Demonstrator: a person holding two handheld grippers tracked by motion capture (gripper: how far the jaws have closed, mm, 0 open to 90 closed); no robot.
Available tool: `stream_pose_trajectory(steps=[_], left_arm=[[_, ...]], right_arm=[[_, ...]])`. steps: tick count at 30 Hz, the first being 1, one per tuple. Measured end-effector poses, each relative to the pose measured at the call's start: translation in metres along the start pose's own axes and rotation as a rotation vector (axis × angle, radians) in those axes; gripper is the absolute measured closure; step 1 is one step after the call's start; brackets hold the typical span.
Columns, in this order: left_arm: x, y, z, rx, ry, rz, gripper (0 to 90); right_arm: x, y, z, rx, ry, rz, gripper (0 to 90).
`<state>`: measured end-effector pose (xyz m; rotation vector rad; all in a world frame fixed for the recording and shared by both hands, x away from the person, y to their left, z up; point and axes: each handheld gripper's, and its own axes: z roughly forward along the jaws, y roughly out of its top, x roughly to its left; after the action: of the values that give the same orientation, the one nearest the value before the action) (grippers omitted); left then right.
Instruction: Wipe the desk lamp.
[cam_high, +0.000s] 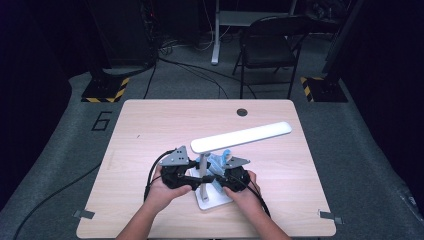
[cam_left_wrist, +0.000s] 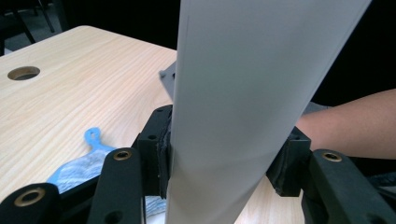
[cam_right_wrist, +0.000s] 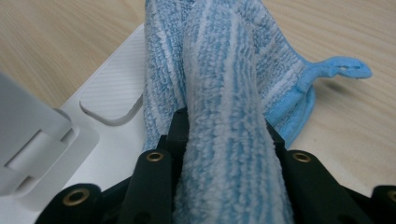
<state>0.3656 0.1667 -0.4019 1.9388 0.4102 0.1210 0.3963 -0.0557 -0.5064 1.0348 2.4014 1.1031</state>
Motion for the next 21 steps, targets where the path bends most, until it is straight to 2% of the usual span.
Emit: stream_pose_trajectory(steps=[3,4,5,6,9,11,17,20,21], left_arm=[[0.001,0.0,-0.004,0.011,-0.002,-0.001,49.4],[0.0,0.0,-0.005,0.017,0.004,-0.001,49.4],[0.001,0.0,-0.007,0.028,-0.007,0.001,49.4],[0.001,0.0,-0.008,0.022,0.006,-0.001,49.4],[0.001,-0.002,-0.01,0.023,0.008,-0.004,49.2],[0.001,-0.002,-0.012,0.025,0.013,-0.005,49.2],[-0.001,0.0,-0.013,0.021,0.028,-0.012,48.6],[0.0,0.003,-0.014,-0.008,0.005,-0.047,45.1],[0.001,0.005,-0.015,-0.002,0.0,-0.039,45.2]], right_arm=[[0.004,-0.006,-0.006,-0.001,0.002,0.016,66.3],[0.004,-0.006,-0.006,-0.001,0.002,0.016,66.3],[0.005,-0.007,-0.008,-0.001,0.0,0.005,66.3],[0.007,-0.009,-0.009,0.002,0.001,0.004,66.4],[0.009,-0.012,-0.014,0.008,0.006,-0.003,66.3],[0.011,-0.014,-0.016,0.016,0.009,0.011,66.3],[0.014,-0.015,-0.021,0.026,0.004,-0.005,66.2],[0.015,-0.015,-0.021,0.034,-0.003,0.003,66.1],[0.015,-0.015,-0.021,0.034,-0.004,0.004,66.0]])
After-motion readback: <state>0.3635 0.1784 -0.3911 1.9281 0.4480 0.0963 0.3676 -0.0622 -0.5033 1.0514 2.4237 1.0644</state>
